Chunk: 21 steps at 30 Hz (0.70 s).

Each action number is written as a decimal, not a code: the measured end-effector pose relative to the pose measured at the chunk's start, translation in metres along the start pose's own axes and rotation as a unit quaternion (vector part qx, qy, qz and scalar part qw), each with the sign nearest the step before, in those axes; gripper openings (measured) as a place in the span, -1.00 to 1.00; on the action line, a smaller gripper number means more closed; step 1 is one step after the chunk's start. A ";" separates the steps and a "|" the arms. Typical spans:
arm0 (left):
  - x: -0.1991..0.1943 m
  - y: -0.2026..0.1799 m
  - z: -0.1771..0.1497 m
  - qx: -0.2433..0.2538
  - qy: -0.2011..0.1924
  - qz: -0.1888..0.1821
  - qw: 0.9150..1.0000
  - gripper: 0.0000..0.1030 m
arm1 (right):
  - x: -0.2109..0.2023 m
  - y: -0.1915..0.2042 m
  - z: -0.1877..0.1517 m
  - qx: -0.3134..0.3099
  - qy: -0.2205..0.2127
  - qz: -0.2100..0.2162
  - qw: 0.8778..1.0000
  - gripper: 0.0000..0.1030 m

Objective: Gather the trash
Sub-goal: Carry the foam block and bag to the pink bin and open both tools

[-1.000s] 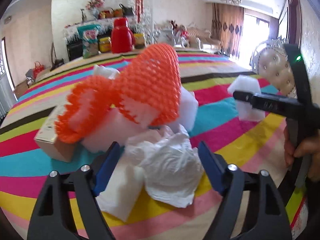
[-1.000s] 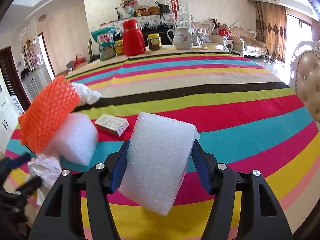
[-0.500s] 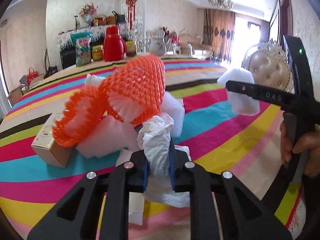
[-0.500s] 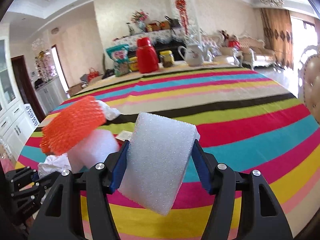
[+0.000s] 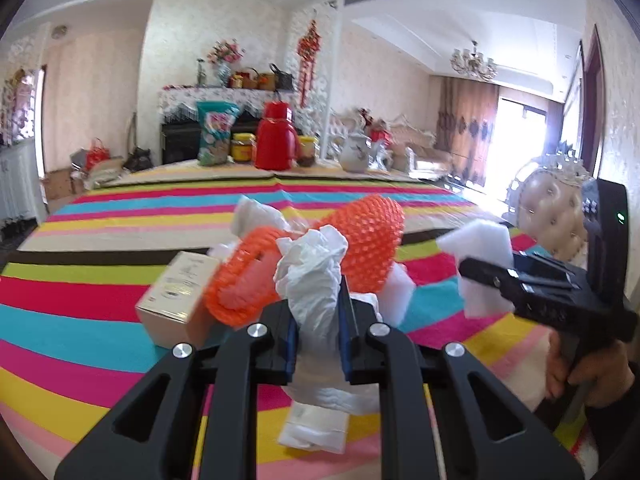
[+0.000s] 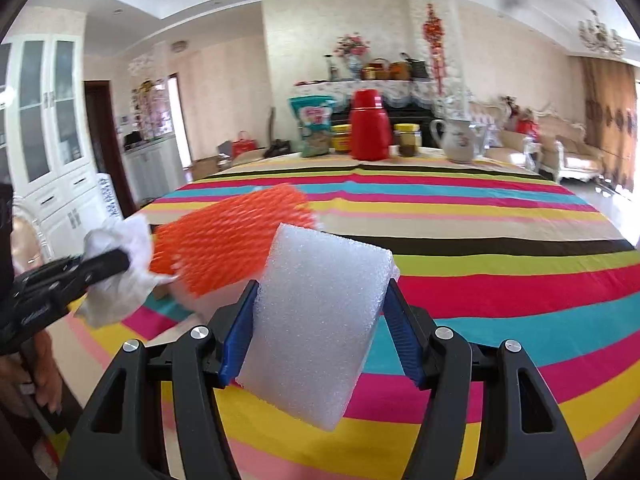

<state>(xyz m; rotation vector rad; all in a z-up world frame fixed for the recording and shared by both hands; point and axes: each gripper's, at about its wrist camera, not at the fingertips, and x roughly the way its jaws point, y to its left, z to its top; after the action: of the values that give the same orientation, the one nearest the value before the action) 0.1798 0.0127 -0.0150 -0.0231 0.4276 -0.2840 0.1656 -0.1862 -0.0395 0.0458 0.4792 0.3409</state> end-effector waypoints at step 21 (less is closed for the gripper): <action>-0.032 0.023 0.011 -0.018 -0.012 0.006 1.000 -0.67 | -0.022 0.062 0.024 -0.060 -0.026 0.039 0.997 0.14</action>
<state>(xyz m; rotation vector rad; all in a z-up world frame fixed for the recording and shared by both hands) 0.1628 0.0436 0.0063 -0.0584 0.4083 -0.2642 0.1391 -0.1344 -0.0013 -0.0428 0.4052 0.4428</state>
